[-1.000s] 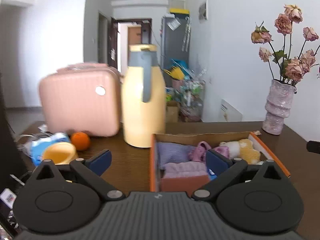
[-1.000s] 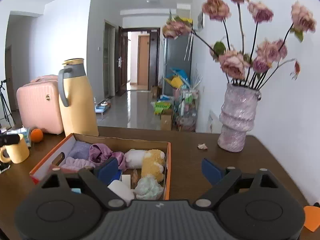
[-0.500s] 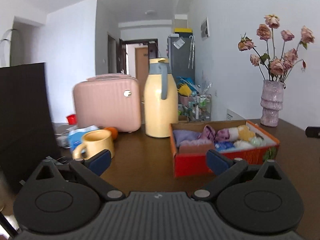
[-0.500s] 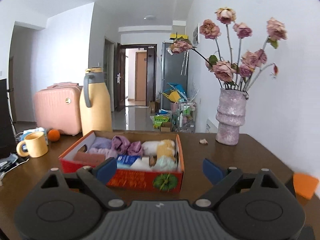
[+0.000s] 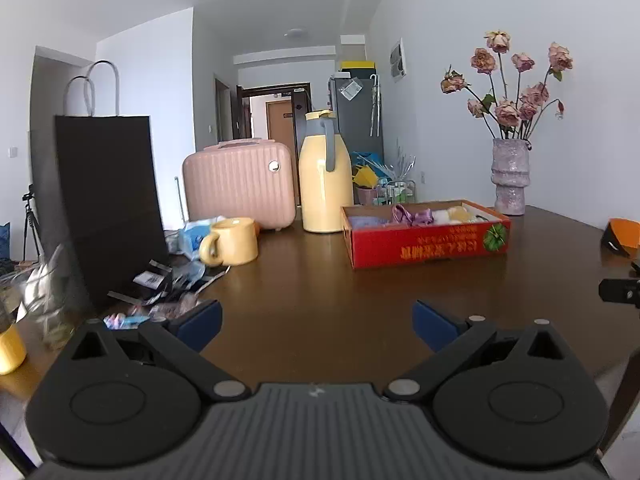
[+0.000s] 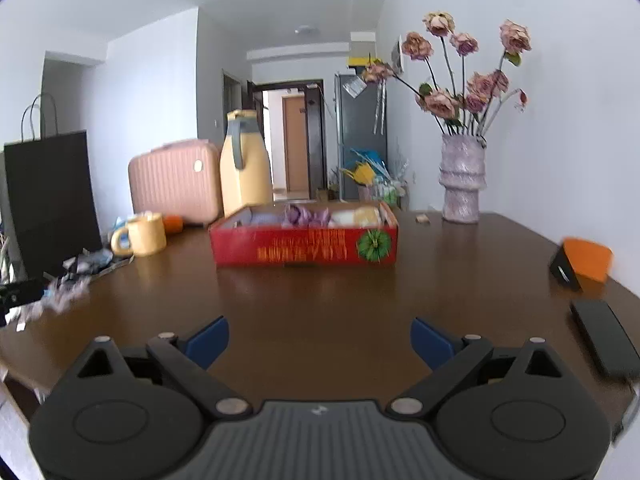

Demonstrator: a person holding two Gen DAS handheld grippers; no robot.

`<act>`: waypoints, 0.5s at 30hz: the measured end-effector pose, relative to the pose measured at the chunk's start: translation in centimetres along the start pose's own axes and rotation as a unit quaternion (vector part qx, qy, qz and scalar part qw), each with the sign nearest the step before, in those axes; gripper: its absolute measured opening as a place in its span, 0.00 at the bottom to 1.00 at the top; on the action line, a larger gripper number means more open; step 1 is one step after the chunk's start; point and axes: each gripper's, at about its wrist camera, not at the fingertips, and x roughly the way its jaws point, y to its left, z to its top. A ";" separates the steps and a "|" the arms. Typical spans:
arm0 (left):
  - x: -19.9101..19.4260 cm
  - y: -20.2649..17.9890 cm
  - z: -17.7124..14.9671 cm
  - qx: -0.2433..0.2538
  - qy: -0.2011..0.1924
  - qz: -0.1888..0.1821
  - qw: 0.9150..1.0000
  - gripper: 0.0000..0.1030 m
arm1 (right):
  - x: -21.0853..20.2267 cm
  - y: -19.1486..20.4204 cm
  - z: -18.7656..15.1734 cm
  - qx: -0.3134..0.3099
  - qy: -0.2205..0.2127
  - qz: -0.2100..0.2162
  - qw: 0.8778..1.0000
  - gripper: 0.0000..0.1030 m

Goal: Organize soft objects

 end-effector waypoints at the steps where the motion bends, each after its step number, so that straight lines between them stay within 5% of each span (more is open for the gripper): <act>1: -1.0 0.0 -0.6 -0.007 0.002 -0.002 1.000 1.00 | -0.9 0.3 -0.7 0.006 0.002 -0.002 1.000 0.95; 8: -4.7 -0.3 -3.1 0.001 0.028 -0.021 0.999 1.00 | -5.4 2.6 -4.3 0.011 0.017 0.040 0.999 0.99; 15: -5.1 -0.4 -2.8 -0.011 0.018 -0.013 1.000 1.00 | -6.2 3.8 -4.8 -0.017 0.010 0.030 0.999 0.99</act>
